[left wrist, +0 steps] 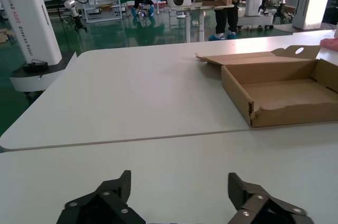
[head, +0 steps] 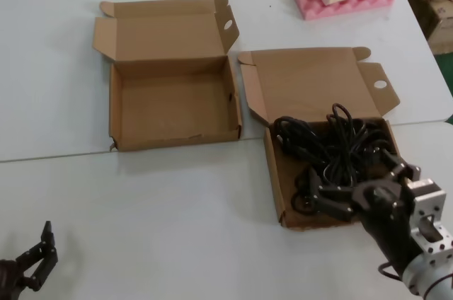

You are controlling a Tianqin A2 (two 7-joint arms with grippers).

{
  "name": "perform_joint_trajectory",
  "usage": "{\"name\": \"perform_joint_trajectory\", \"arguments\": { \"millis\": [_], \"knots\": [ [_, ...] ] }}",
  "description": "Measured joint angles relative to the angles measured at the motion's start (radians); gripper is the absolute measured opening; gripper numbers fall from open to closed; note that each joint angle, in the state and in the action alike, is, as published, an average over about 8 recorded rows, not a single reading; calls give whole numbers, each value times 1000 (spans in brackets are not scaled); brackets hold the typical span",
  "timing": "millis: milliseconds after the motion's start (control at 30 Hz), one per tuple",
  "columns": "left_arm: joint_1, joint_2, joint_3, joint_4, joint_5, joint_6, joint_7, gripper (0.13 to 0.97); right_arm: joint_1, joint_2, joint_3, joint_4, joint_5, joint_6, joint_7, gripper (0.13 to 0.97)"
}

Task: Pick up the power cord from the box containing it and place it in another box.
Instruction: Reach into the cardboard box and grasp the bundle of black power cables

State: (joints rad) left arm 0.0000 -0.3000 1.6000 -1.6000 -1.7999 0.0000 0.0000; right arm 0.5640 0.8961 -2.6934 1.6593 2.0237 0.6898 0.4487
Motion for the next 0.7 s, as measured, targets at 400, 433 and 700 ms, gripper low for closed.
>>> {"name": "perform_joint_trajectory", "arguments": {
  "millis": [400, 433, 700],
  "knots": [
    [0, 0, 0, 0, 0, 0, 0, 510, 4, -10, -58, -48, 44, 47, 0, 929],
    [0, 0, 0, 0, 0, 0, 0, 483, 2, -10, -58, -47, 45, 49, 0, 917],
    [0, 0, 0, 0, 0, 0, 0, 332, -6, -20, -59, -56, 44, 55, 0, 828]
  ]
}}
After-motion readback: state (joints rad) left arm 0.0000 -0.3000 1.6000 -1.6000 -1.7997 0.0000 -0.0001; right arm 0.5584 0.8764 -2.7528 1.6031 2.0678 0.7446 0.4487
